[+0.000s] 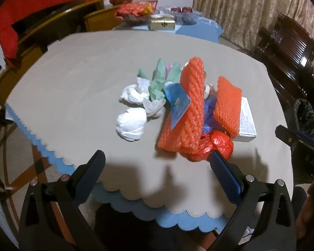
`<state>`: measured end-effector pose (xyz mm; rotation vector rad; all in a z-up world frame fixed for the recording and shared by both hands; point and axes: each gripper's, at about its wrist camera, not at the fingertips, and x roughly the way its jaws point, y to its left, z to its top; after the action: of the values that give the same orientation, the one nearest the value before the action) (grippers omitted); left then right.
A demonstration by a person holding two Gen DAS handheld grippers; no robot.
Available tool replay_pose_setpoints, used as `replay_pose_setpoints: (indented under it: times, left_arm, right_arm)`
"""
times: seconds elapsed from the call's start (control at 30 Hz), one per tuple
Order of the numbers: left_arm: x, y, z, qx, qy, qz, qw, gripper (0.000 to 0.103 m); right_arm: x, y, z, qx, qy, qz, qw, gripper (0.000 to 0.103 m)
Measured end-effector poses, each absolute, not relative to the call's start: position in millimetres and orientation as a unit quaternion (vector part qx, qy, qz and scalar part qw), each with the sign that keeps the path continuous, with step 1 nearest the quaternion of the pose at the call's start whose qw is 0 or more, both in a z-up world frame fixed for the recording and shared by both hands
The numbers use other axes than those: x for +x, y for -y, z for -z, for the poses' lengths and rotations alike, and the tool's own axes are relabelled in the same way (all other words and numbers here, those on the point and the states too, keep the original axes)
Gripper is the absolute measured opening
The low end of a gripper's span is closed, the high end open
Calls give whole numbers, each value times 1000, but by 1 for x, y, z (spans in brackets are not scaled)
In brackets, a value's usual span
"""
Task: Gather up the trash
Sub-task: 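Grasp an orange foam net with each gripper from the pile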
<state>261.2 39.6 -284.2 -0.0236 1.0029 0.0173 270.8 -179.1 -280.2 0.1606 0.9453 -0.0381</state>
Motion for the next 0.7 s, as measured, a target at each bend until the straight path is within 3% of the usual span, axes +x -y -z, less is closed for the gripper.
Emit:
replay_pose_setpoints:
  times: [0.2,0.3,0.4,0.47,0.53,0.57,0.7]
  left_arm:
    - [277,-34,303,-11,-493,2,870,93]
    - [287,-33,313,-11,-506,6,862,68]
    - [293,-36,321,-18,-520,12,854,60]
    - [296,-38,323,-17,-519,14,854,48]
    - [298,-41,323,-22,-521,17,853,23]
    - [298,-42,323,-25,-522,19,852,17]
    - [300,-48,320,-33,-517,22,855,9]
  right_arm:
    - [288,176,294,83,-460,11,884,65]
    - [297,173,300,83,-463,3,883,65]
    - [306,168,305,88,-464,-9,882,65]
    - [312,163,307,92,-463,-19,881,65]
    - [318,158,310,99,-465,-31,880,65]
    - [321,156,312,101,-466,-35,879,65]
    - [333,140,321,98,-471,-53,875,65]
